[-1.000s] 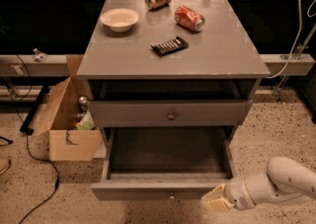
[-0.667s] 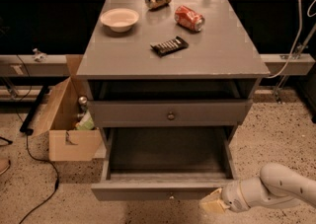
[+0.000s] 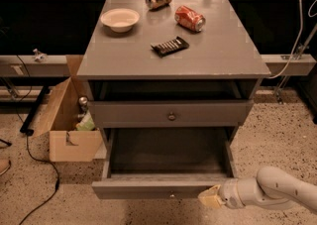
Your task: Close middle drawer
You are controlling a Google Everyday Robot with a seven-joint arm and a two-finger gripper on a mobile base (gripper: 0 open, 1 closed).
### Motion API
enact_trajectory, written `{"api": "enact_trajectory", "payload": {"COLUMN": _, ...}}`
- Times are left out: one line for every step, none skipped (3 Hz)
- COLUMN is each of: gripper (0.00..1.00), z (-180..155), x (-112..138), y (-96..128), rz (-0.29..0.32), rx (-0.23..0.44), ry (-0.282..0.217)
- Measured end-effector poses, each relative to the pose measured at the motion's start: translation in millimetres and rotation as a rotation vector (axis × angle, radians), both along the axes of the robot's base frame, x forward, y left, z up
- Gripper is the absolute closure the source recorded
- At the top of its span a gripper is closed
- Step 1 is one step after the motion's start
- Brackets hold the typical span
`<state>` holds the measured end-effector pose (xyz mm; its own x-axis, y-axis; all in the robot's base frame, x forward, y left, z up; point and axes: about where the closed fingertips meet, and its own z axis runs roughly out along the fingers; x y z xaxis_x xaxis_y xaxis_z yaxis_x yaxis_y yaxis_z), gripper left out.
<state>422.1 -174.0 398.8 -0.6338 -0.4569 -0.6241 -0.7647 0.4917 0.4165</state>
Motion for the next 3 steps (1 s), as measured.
{"api": "enact_trajectory", "payload": {"gripper": 1.00, "z": 0, "x": 0, "y": 0, "rz": 0.000, "rx": 0.001, "ry": -0.001}}
{"api": "enact_trajectory", "payload": {"gripper": 1.00, "z": -4, "x": 10, "y": 0, "rz": -0.002, "rx": 0.007, "ry": -0.036}}
{"api": "enact_trajectory", "payload": {"gripper": 1.00, "z": -11, "x": 29, "y": -3, "rz": -0.007, "rx": 0.014, "ry": -0.103}}
